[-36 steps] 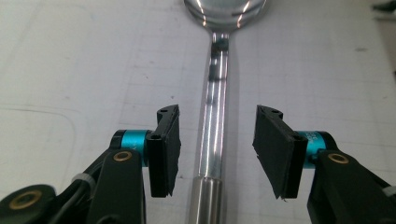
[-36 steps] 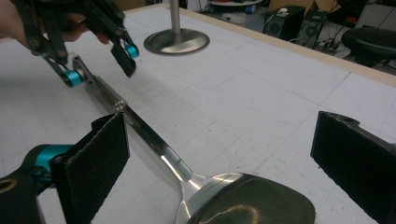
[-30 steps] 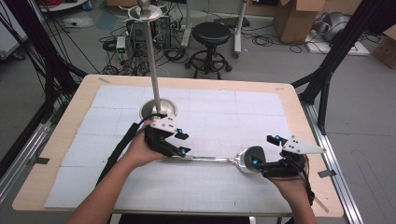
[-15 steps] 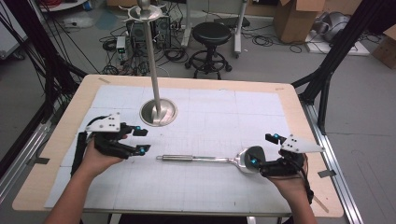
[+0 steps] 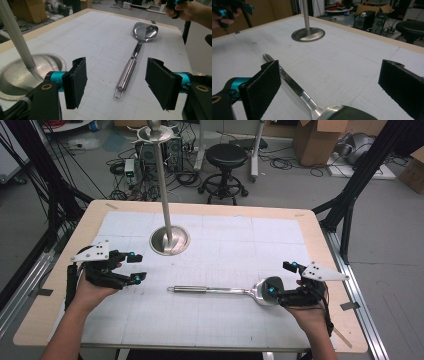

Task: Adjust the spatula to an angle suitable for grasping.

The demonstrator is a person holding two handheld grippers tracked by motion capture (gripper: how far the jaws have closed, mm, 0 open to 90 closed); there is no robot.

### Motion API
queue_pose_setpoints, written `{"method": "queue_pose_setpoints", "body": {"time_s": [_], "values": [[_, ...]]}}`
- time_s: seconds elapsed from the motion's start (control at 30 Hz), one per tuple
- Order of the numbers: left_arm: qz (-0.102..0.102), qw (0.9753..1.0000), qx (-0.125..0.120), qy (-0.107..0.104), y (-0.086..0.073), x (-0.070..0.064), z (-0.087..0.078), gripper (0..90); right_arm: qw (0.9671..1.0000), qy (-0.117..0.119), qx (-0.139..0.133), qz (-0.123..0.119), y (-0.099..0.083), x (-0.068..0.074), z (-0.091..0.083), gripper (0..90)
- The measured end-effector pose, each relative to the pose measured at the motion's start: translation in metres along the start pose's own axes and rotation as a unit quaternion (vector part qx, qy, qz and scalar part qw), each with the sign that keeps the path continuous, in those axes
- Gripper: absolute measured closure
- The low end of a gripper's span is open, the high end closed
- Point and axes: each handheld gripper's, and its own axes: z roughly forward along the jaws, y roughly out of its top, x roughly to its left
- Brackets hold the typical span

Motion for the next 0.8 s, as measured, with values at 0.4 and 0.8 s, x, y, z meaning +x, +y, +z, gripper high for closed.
{"method": "queue_pose_setpoints", "body": {"time_s": [0.4,0.8], "values": [[-0.022,0.9981,-0.044,0.035,-0.01,0.012,-0.015,25.5,0.9999,0.006,0.005,-0.012,0.001,0.002,0.004,3.3],[-0.044,0.9943,-0.06,0.077,-0.02,0.022,-0.019,9.1,0.9997,0.008,0.015,-0.015,-0.001,0.004,0.008,3.3]]}}
